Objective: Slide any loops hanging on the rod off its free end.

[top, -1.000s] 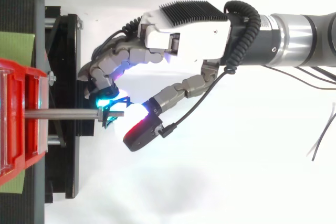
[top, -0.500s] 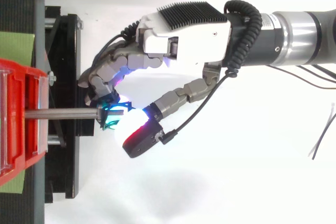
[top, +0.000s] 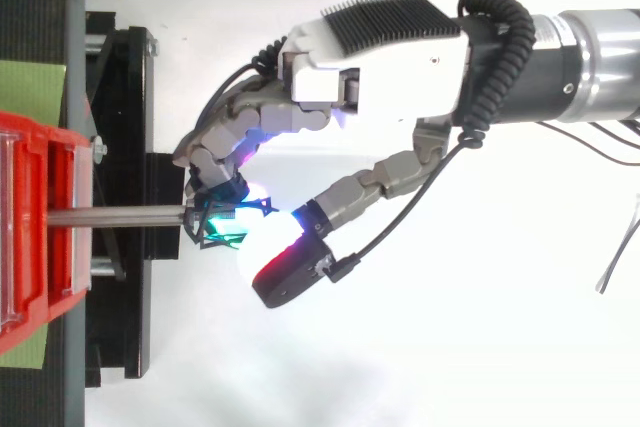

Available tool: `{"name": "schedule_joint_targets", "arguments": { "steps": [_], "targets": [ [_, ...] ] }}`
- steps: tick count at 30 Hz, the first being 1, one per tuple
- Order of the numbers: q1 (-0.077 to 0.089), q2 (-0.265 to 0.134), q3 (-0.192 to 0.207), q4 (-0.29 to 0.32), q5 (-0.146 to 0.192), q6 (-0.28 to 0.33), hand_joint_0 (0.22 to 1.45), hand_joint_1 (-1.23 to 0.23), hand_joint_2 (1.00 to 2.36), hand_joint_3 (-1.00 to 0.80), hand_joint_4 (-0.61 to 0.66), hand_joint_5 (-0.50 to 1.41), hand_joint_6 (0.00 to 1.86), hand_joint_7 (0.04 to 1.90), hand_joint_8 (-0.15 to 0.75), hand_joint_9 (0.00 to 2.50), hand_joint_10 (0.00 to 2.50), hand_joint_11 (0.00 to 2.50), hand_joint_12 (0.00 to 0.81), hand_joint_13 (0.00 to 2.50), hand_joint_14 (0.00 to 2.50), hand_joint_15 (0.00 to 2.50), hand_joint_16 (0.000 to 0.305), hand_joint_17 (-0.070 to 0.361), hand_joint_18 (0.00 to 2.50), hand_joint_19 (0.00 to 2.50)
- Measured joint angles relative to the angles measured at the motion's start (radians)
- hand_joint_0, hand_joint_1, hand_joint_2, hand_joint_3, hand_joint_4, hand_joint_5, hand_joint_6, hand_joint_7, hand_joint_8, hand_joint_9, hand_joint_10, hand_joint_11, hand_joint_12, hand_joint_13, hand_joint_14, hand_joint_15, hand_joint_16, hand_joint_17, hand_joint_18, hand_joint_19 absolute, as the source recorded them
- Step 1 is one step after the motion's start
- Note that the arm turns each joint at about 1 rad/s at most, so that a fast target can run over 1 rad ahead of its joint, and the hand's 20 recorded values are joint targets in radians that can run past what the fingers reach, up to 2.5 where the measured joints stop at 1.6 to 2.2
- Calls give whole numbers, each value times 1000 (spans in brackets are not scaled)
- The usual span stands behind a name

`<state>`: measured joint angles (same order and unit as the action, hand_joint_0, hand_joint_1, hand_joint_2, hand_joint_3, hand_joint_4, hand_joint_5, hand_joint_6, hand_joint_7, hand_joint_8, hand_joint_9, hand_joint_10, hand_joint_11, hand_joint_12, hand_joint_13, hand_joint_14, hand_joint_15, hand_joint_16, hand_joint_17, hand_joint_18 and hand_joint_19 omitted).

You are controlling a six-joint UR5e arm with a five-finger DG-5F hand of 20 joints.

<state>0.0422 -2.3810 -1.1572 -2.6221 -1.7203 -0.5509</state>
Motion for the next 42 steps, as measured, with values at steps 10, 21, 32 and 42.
{"name": "schedule_joint_targets", "arguments": {
  "steps": [10, 21, 32, 42],
  "targets": [
    [0, 78, -70, -55, 26, -18, 569, -635, 1028, -73, 12, -196, 874, 1345, 265, 749, 6, 174, 227, 650, 0, 0, 38, 85, 582, 146],
    [-2, 119, -80, -150, 44, -2, 585, -749, 1020, -231, 27, -207, 869, 1308, 250, 723, 5, 156, 223, 640, 0, 0, 37, 84, 576, 141],
    [-1, 133, -80, -211, 110, 58, 677, -767, 1000, -500, -14, -218, 866, 1271, 231, 699, 4, 149, 220, 632, 0, 0, 36, 82, 580, 112],
    [1, 134, -79, -215, 133, 97, 706, -808, 1000, -500, 7, -222, 871, 1284, 221, 687, 5, 148, 216, 628, 0, 0, 35, 80, 589, 105]
  ]
}}
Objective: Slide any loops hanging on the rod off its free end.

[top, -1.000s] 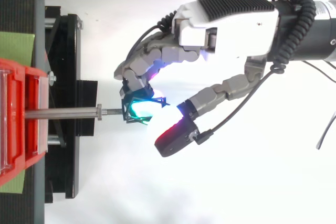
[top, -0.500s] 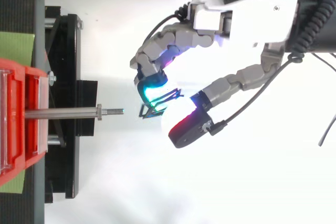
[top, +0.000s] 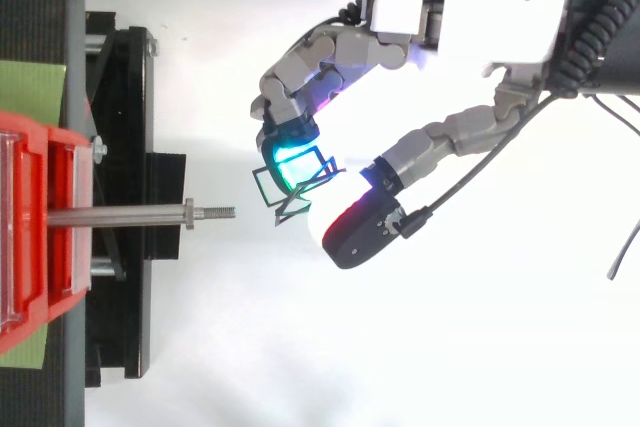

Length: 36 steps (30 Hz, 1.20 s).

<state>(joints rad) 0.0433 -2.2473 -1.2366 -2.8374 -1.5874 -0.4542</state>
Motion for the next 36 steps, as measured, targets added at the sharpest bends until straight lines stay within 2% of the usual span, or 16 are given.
{"name": "schedule_joint_targets", "arguments": {
  "steps": [16, 28, 33, 36],
  "targets": [
    [0, 0, 0, -1, 2, 18, 660, -858, 1000, -500, 64, -212, 863, 1256, 223, 713, 4, 151, 214, 646, 0, 0, 35, 79, 619, 116],
    [0, 0, 0, -6, 10, 21, 566, -555, 1000, -500, 105, -166, 782, 1195, 245, 791, 5, 163, 220, 662, 0, 0, 37, 83, 608, 159],
    [-1, 0, 0, -6, 10, 22, 591, -588, 1000, -495, 107, -158, 742, 1275, 243, 793, 5, 176, 220, 663, 0, 0, 37, 82, 603, 166],
    [-1, 0, 0, -7, 11, 24, 596, -690, 1006, -433, 102, -167, 751, 1271, 244, 782, 7, 180, 221, 657, 1, 0, 36, 82, 600, 165]
  ]
}}
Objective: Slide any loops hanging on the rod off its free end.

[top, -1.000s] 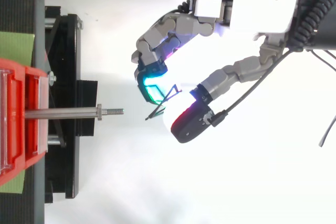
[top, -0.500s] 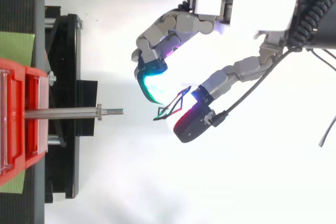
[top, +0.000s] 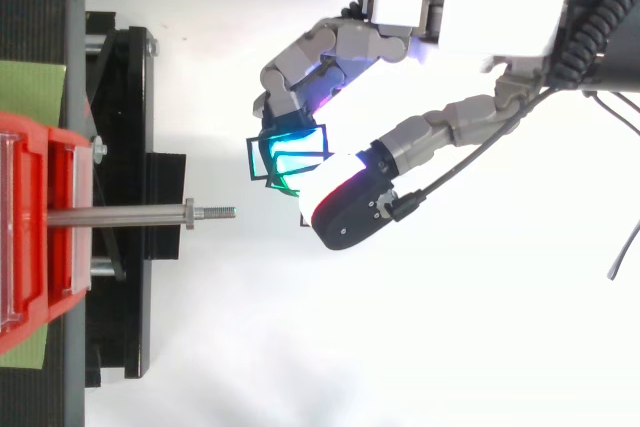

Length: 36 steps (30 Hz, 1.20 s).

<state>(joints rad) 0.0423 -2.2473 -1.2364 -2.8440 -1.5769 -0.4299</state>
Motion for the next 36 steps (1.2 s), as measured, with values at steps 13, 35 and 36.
{"name": "schedule_joint_targets", "arguments": {
  "steps": [13, 35, 36],
  "targets": [
    [0, 0, 2, -4, 0, 15, 632, -827, 1005, -433, 105, -201, 768, 1237, 230, 715, 5, 159, 225, 636, 0, 0, 37, 83, 576, 154],
    [-4, 0, 6, -42, 0, 117, 605, -848, 1000, -500, 130, -198, 715, 1238, 218, 670, 5, 148, 226, 615, 0, 0, 37, 82, 575, 138],
    [-4, 0, 6, -43, 0, 124, 583, -833, 1000, -500, 132, -197, 716, 1230, 221, 673, 5, 148, 229, 617, 0, 0, 37, 83, 578, 136]
  ]
}}
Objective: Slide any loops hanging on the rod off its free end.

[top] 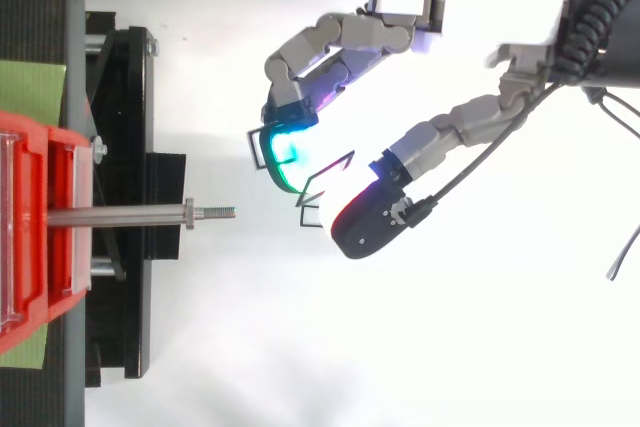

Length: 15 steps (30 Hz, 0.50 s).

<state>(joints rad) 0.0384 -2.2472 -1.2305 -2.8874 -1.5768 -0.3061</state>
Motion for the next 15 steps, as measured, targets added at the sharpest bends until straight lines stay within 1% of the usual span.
{"name": "schedule_joint_targets", "arguments": {
  "steps": [6, 8, 10, 12, 15],
  "targets": [
    [0, 0, 0, -7, 0, 16, 556, -751, 1000, -500, 145, -190, 706, 1241, 235, 695, 5, 150, 234, 625, 0, 0, 38, 85, 586, 141],
    [0, 0, 1, -8, 1, 18, 574, -693, 1000, -500, 146, -181, 698, 1264, 235, 701, 5, 147, 232, 626, 0, 0, 37, 84, 580, 148],
    [0, 0, 1, -8, 4, 19, 595, -673, 1000, -500, 137, -174, 709, 1264, 236, 719, 5, 152, 233, 635, 0, 0, 37, 82, 580, 150],
    [0, 0, 1, -9, 6, 19, 611, -683, 1000, -500, 120, -179, 733, 1251, 236, 718, 5, 154, 231, 637, 0, 0, 36, 82, 580, 158],
    [0, 0, 1, -9, 8, 19, 606, -694, 1005, -444, 103, -185, 754, 1274, 239, 722, 5, 164, 232, 637, 0, 0, 36, 82, 583, 159]
  ]
}}
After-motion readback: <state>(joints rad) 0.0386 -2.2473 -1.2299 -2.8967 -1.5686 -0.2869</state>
